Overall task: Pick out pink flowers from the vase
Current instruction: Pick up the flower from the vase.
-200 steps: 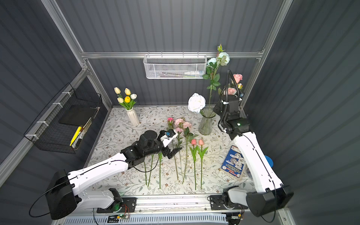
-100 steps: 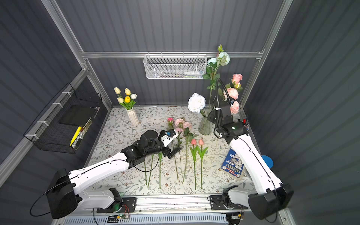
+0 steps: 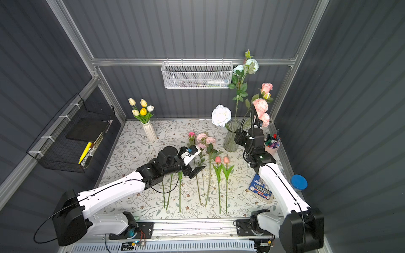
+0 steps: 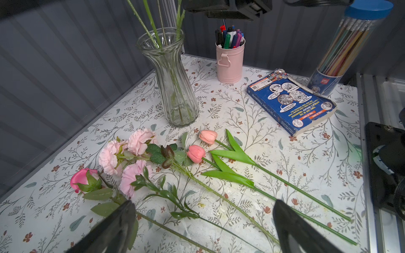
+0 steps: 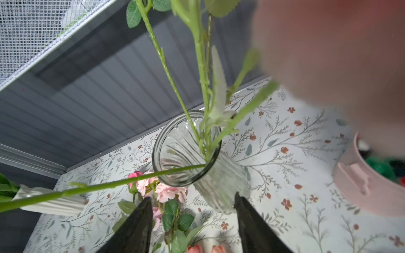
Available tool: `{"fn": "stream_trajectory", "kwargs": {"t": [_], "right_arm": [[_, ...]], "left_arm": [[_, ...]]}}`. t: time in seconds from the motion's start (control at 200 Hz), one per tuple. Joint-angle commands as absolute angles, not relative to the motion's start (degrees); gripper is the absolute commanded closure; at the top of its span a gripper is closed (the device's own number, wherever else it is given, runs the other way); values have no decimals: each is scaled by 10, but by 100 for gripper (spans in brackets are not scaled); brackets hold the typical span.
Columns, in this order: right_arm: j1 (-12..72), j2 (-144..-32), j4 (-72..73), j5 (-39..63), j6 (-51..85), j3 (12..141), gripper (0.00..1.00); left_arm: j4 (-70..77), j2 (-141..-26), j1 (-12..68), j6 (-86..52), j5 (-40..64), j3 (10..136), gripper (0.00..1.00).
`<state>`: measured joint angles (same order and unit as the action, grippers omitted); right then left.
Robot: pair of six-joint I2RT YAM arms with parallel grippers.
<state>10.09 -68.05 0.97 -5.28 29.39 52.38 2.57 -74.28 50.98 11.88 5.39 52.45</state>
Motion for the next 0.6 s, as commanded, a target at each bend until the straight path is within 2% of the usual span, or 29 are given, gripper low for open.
{"fn": "stream_trajectory", "kwargs": {"t": [0.0, 0.315, 0.475, 0.595], "right_arm": [[92, -693, 85, -30, 275, 529, 32], [59, -769, 114, -38, 280, 564, 38], [43, -787, 130, -34, 293, 574, 51], [41, -801, 132, -16, 301, 586, 63]], "left_arm": [[25, -744, 513, 127, 67, 540, 1], [23, -746, 513, 130, 71, 540, 1], [23, -749, 513, 130, 72, 541, 1], [22, -750, 513, 130, 72, 542, 1]]}}
